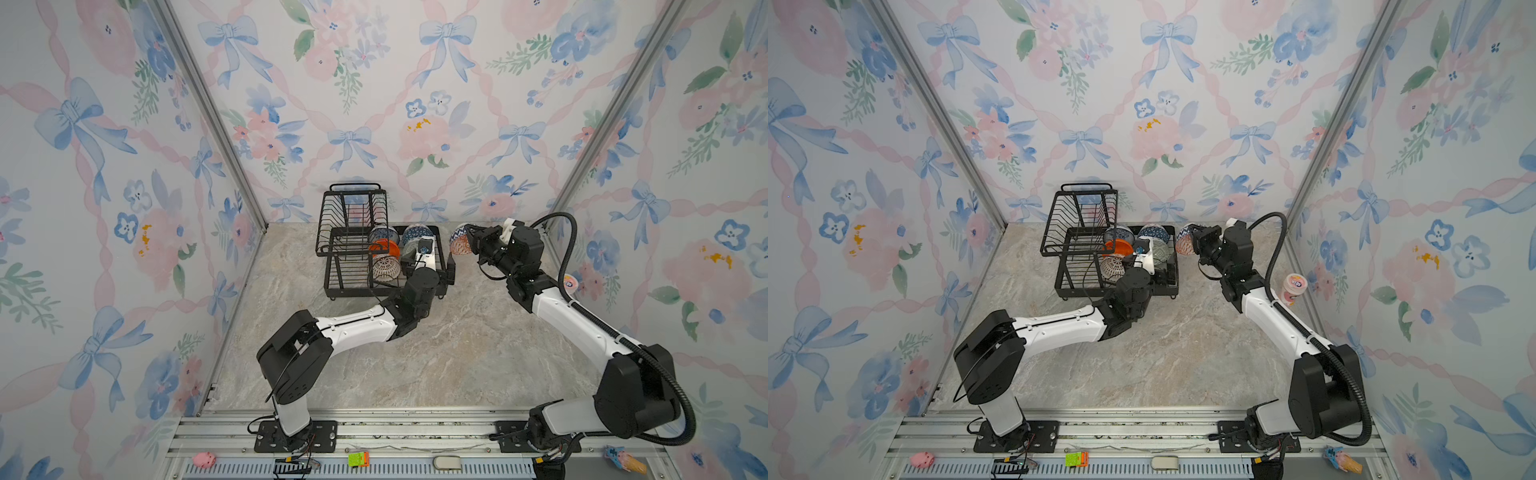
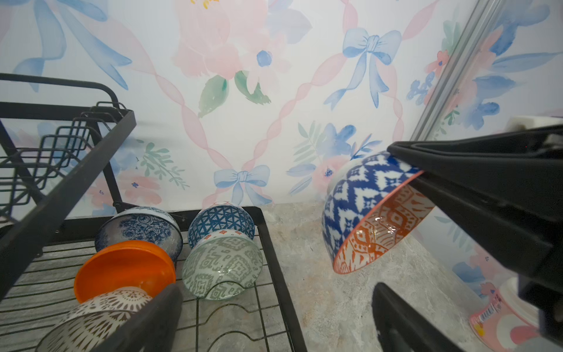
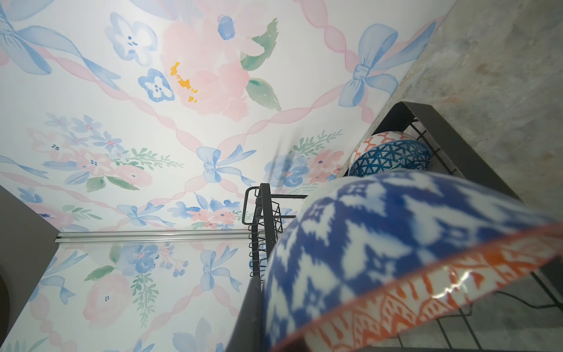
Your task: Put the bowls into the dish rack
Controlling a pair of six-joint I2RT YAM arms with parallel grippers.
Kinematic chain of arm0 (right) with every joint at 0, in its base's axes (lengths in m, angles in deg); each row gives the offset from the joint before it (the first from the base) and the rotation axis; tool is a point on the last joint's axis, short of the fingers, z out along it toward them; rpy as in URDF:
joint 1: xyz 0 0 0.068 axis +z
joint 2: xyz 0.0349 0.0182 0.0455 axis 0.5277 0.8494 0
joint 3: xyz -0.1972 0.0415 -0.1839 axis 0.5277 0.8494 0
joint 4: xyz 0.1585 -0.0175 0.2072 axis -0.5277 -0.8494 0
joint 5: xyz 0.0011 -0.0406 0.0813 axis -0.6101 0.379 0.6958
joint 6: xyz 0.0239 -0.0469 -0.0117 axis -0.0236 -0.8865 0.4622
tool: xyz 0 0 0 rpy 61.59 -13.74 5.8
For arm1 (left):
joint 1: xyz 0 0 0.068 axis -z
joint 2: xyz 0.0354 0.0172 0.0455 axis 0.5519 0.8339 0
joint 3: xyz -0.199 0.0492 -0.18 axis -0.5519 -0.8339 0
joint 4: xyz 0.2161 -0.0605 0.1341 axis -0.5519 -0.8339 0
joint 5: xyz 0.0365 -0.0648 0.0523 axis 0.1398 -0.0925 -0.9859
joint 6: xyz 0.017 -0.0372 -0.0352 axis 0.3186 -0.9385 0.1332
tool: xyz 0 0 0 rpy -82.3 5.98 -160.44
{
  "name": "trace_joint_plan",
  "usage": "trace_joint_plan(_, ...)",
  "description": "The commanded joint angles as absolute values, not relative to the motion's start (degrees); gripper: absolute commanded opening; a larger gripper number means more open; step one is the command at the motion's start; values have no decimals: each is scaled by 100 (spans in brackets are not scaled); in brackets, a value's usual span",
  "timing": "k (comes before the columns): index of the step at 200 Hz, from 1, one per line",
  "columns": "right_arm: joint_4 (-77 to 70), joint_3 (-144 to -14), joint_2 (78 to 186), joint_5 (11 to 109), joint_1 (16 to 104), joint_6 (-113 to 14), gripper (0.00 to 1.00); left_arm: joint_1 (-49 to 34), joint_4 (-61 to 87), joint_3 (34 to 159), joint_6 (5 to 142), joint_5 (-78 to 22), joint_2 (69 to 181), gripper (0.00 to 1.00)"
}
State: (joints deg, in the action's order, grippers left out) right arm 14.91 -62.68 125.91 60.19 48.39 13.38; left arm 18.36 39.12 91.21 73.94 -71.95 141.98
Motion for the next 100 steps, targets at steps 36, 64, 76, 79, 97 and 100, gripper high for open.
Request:
trace_joint_plan(36,1779,-6165,12595,5916,5066,842,0,1475,1436,9486,7448,-6140,13410,98)
trace_joint_plan(64,1735,-6176,12779,5795,5329,705,0,1313,1162,9075,7578,-5944,12877,98)
trace_joint_plan(76,1758,-6198,12884,5760,5434,684,0,1195,1165,8775,7529,-5852,12635,98)
trace_joint_plan(79,1778,-6206,12914,5761,5450,684,0,1168,1173,8710,7503,-5835,12578,98)
trace_joint_plan(97,1873,-6204,13050,5696,5605,704,0,1029,1565,8131,7532,-5542,12181,98)
trace_joint_plan(100,1928,-6190,13061,5662,5644,707,0,1020,1645,8032,7545,-5511,12117,98)
